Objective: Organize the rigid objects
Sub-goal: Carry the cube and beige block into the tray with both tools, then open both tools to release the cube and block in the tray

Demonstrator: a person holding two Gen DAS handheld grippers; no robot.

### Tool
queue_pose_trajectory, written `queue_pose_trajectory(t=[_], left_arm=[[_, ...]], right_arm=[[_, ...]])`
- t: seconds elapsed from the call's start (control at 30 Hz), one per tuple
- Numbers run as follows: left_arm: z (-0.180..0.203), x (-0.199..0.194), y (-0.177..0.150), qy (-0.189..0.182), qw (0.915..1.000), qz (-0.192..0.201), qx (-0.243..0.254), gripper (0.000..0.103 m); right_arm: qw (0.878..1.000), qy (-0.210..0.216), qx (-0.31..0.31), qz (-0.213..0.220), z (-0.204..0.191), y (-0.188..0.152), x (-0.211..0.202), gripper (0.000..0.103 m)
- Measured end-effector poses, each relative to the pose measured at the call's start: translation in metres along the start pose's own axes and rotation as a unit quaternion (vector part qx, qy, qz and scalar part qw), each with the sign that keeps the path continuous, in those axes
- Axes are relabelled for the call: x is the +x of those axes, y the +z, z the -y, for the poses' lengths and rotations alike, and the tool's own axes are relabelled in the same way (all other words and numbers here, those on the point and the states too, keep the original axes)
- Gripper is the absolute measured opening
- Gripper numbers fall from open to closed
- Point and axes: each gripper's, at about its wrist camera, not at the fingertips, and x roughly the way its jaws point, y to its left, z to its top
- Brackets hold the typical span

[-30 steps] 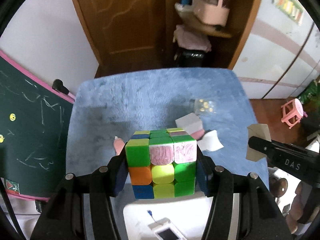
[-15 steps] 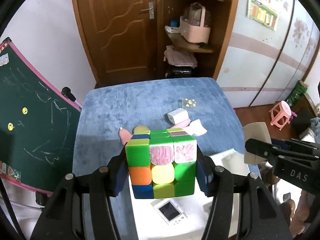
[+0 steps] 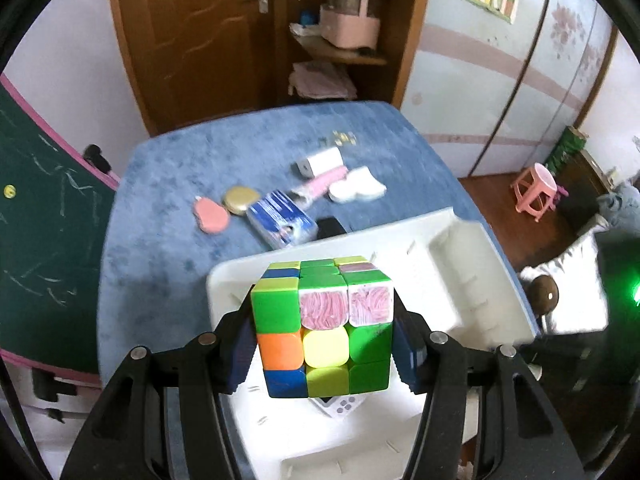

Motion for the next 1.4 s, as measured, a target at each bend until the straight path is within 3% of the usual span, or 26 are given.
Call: queue_pose_trajectory(t=[0.2,0.63,0.73,0.8,0.87,1.23,1.4], left_arm=[[0.016,0.044,-0.011,-0.015,0.9992,-0.033,0.013,0.061],[0.051,0.111,-0.029,-0.021,0.9914,-0.115,0.06,0.062],[0.05,0.117,-0.032,-0.043,0.9867,-0.147,0.054,0.063],[0.049,0.114,-0.033,-0.052,0.9854,-0.155,0.047,0.069],[0.048,0.108,-0.031,-0.049,0.987,-0.146,0.045,0.075],[0.03,0.056,-0.007,-0.058,0.9928,-0.105,0.013,0.075],[0.021,0.048,0.012,-0.058,0.9939,-0.093,-0.01,0.075]], right_arm=[[0.998,-0.008,0.013,-0.061,0.008,-0.043,0.057,0.027],[0.996,-0.018,0.032,-0.077,0.02,-0.057,0.085,0.029],[0.996,-0.019,0.034,-0.078,0.023,-0.058,0.084,0.037],[0.996,-0.026,0.034,-0.075,0.024,-0.059,0.081,0.045],[0.997,-0.027,0.034,-0.071,0.025,-0.06,0.077,0.051],[0.998,-0.023,0.027,-0.046,0.032,-0.059,0.045,0.053],[0.999,-0.019,0.026,-0.035,0.03,-0.049,0.033,0.059]])
